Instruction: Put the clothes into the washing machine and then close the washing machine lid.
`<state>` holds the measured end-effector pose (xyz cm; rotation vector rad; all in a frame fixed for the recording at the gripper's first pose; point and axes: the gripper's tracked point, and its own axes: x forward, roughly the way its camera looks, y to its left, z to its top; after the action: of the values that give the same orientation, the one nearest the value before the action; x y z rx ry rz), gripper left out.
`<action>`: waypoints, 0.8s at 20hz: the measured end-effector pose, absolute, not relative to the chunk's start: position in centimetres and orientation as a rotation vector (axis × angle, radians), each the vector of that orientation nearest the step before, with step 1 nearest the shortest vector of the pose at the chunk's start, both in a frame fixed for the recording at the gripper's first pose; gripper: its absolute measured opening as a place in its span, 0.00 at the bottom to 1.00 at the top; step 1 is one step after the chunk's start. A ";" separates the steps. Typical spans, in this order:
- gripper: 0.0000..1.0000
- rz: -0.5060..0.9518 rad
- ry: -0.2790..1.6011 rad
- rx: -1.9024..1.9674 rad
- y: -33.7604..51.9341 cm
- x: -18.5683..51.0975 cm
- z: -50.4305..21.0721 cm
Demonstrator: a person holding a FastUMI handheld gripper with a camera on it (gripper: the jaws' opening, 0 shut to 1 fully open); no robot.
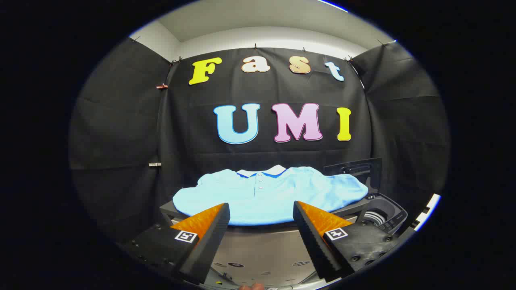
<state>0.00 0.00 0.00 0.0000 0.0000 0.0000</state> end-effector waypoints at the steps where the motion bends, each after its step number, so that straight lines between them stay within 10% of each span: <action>1: 0.99 0.001 -0.005 -0.005 0.0 0.0 0.1; 16: 0.99 0.008 -0.024 0.002 0.4 0.7 1.0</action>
<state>0.69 0.38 1.03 0.0019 -0.0244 0.0077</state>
